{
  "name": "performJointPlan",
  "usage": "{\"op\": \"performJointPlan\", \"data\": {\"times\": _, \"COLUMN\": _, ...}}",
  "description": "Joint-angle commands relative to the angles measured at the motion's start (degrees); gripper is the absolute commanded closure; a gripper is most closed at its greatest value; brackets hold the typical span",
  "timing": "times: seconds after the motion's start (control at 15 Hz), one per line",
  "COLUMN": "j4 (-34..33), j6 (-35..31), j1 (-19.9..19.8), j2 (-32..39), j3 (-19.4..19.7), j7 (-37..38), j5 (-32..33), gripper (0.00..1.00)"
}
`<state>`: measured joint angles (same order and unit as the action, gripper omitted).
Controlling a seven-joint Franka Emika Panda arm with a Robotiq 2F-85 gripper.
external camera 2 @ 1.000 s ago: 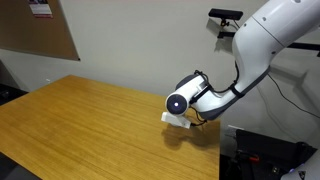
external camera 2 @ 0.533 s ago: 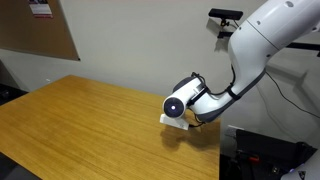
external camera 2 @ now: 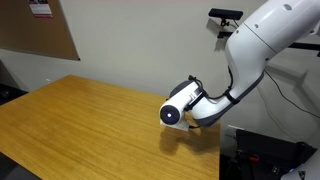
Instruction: Put the pen into the mug.
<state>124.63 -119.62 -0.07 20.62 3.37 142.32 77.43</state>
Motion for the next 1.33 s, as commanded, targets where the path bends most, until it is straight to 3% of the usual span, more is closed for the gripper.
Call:
{"op": "performJointPlan", "data": {"times": 0.0, "j4": -1.88, "j6": 3.92, "j1": 0.69, "j2": 1.80, "j3": -0.75, "j7": 1.25, "j5": 1.46, "gripper": 0.97}}
{"op": "performJointPlan", "data": {"times": 0.07, "j4": -2.12, "j6": 4.40, "j1": 0.77, "j2": 2.10, "j3": -0.85, "j7": 1.25, "j5": 1.46, "gripper": 0.97}}
{"op": "performJointPlan", "data": {"times": 0.13, "j4": -2.28, "j6": 4.52, "j1": 0.79, "j2": 2.31, "j3": -0.99, "j7": 1.27, "j5": 1.39, "gripper": 0.62}}
{"op": "performJointPlan", "data": {"times": 0.27, "j4": -2.50, "j6": 4.57, "j1": 0.78, "j2": 2.54, "j3": -1.27, "j7": 1.40, "j5": 1.36, "gripper": 0.56}}
{"op": "performJointPlan", "data": {"times": 0.73, "j4": -2.79, "j6": 4.48, "j1": 0.54, "j2": 2.52, "j3": -1.55, "j7": 0.96, "j5": 0.78, "gripper": 0.03}}
{"op": "performJointPlan", "data": {"times": 1.27, "j4": -1.07, "j6": 3.52, "j1": -0.12, "j2": 0.07, "j3": -1.96, "j7": -0.63, "j5": -2.22, "gripper": 0.00}}
